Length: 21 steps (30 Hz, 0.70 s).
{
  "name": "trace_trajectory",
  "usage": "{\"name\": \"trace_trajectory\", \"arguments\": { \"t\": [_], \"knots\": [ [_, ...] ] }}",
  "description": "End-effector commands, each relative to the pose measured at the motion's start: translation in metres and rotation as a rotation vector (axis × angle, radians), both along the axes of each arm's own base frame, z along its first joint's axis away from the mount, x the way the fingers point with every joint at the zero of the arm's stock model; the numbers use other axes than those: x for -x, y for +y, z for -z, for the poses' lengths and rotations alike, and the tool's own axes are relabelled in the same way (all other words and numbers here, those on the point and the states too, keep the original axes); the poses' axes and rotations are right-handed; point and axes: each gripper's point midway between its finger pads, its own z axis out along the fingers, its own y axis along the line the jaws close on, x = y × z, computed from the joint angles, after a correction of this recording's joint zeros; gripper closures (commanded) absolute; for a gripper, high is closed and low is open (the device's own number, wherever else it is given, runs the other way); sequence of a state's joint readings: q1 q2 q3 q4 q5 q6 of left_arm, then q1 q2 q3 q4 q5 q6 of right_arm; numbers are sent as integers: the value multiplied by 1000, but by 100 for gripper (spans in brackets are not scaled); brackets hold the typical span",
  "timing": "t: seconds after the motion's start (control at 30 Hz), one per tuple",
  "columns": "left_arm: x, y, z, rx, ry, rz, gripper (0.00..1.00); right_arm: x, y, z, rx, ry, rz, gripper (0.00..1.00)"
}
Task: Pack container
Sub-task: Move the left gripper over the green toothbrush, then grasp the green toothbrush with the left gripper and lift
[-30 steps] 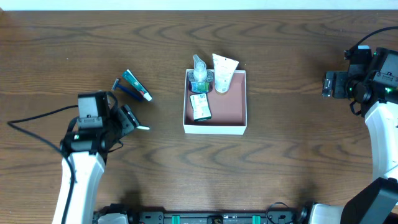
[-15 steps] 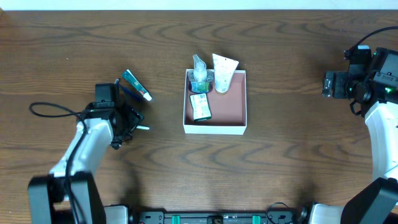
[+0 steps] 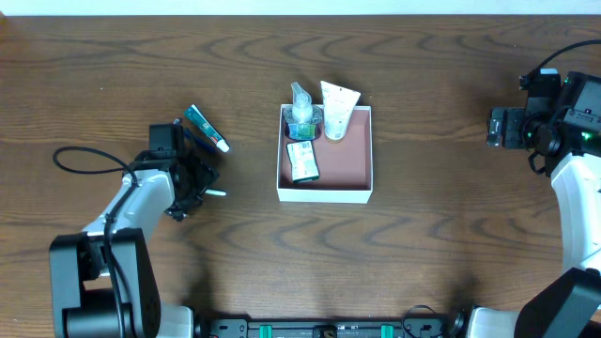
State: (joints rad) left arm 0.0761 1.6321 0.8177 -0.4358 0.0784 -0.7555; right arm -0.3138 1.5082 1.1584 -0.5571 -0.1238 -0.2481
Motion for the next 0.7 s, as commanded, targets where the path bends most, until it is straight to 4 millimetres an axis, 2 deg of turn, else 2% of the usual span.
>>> {"name": "trace_trajectory", "arguments": {
  "t": [0.0, 0.17, 0.27, 0.43, 0.57, 0.67],
  "knots": [
    [2, 3, 16, 16, 54, 4, 17, -2, 4, -1, 3, -2, -24, 1],
    [25, -5, 37, 60, 196, 35, 31, -2, 4, -1, 4, -2, -24, 1],
    [44, -11, 45, 90, 283, 76, 36, -2, 4, -1, 4, -2, -24, 1],
    [73, -14, 44, 103, 396, 154, 36, -2, 4, -1, 4, -2, -24, 1],
    [89, -15, 40, 113, 462, 195, 46, -2, 4, -1, 4, -2, -24, 1],
    [95, -15, 38, 118, 486, 211, 57, -2, 4, -1, 4, -2, -24, 1]
  ]
}}
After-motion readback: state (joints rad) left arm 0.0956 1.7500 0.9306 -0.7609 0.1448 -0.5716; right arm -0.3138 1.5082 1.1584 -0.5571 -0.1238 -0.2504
